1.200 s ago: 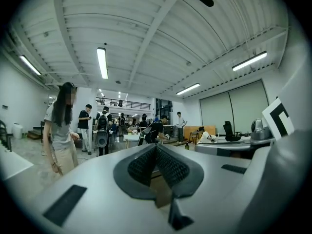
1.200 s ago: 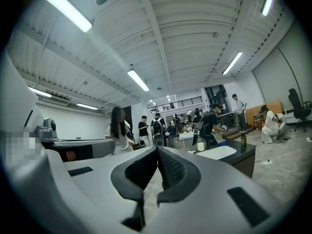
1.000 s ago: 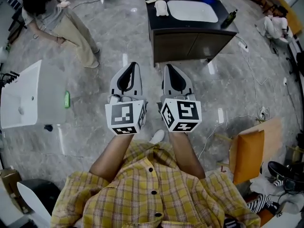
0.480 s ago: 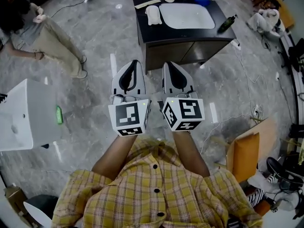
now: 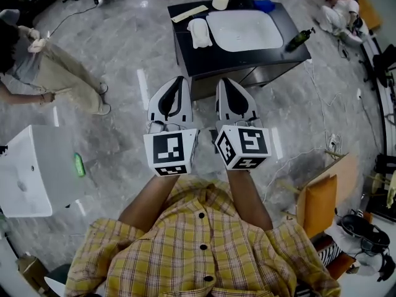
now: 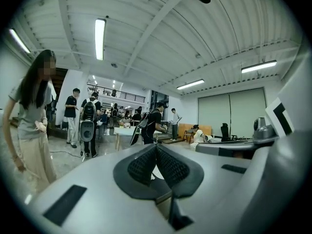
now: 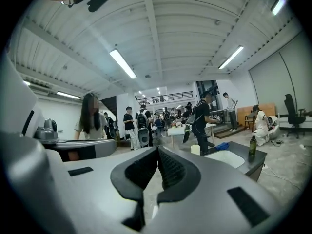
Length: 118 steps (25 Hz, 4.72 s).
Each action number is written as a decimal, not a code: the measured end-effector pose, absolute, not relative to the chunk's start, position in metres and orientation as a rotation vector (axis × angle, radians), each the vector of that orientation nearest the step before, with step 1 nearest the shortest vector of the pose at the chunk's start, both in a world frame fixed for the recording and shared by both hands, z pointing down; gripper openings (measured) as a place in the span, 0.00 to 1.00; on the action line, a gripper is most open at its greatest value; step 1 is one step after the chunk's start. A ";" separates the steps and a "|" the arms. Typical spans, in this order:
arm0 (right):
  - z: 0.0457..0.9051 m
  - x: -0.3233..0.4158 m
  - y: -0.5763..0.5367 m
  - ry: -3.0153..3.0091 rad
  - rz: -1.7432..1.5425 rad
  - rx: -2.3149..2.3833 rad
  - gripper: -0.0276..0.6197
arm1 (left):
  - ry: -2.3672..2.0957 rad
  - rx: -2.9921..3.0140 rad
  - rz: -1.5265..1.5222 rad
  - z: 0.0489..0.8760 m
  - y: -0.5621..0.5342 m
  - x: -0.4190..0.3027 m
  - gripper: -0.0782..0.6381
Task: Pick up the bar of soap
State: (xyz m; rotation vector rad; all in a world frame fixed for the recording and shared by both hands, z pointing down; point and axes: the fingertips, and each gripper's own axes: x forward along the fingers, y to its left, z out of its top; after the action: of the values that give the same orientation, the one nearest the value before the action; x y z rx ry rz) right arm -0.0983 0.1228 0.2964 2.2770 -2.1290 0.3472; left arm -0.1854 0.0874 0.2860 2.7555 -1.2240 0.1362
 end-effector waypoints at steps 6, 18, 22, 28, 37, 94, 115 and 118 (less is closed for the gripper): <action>0.297 -0.093 0.076 -2.092 0.352 2.281 0.07 | -1.189 2.739 0.150 0.287 0.038 -0.175 0.13; 0.331 -0.003 -0.020 -2.182 0.390 2.177 0.07 | -1.317 2.643 0.247 0.337 -0.055 -0.091 0.13; 0.337 0.044 -0.067 -2.255 0.440 2.103 0.07 | -1.401 2.572 0.292 0.345 -0.096 -0.049 0.13; 0.352 0.102 -0.124 -2.311 0.497 2.016 0.07 | -1.498 2.480 0.350 0.362 -0.149 0.004 0.13; 0.408 0.131 -0.166 -2.340 0.671 1.883 0.07 | -1.563 2.318 0.513 0.428 -0.191 0.036 0.13; 0.494 0.158 -0.196 -2.157 0.822 1.884 0.07 | -1.478 2.113 0.719 0.546 -0.266 0.058 0.47; 0.279 0.124 -0.198 -2.483 0.280 1.956 0.08 | -1.742 2.599 0.080 0.265 -0.205 0.026 0.47; 0.260 0.111 -0.194 -2.524 0.191 1.921 0.08 | -1.771 2.622 0.017 0.245 -0.200 0.020 0.47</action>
State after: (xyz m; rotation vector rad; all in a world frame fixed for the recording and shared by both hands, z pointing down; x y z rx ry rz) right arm 0.1110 -0.1935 0.2596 1.9212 -2.5236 0.1909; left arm 0.0203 -0.2002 0.2449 2.6224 -1.7705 0.0166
